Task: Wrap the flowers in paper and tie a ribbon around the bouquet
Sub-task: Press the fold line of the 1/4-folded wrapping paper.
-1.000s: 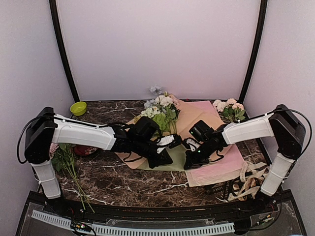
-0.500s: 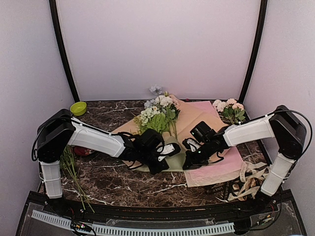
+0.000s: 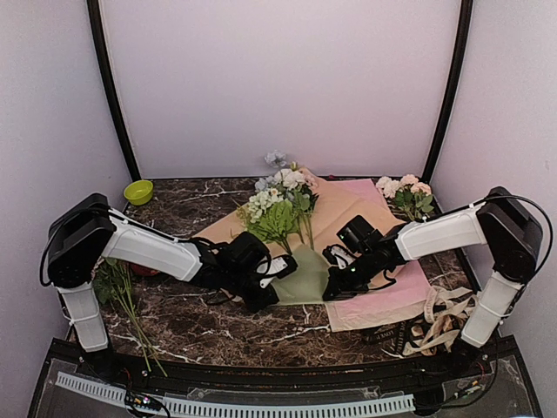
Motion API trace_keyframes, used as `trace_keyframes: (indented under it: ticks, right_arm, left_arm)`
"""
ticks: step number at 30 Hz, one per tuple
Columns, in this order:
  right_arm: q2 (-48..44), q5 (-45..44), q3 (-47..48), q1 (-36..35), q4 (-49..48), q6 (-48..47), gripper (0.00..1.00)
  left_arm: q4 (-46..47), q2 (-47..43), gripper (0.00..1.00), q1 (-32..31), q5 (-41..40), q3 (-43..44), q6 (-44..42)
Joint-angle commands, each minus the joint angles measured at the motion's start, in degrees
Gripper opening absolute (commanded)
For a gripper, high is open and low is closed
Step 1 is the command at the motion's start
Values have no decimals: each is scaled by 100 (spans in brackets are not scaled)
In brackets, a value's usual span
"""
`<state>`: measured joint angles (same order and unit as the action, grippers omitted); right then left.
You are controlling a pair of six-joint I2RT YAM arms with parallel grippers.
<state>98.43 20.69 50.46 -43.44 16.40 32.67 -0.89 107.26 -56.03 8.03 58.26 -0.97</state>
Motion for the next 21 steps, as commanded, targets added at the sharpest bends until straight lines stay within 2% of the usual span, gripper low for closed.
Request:
trace_keyframes:
  ticks: [1,12,21]
  right_arm:
    - [34,-144,-126,-15,194,-46,0]
    - [53,-155,-96,-13,231,-97,0]
    - [25,-171,-88,-15,283,-159,0]
  left_arm:
    - [-914,-287,2,261,-211,-649,326]
    - [-1323,-890,1,468,-128,-1296,939]
    - [-2061,-1102,0,714,-666,-1553,1634]
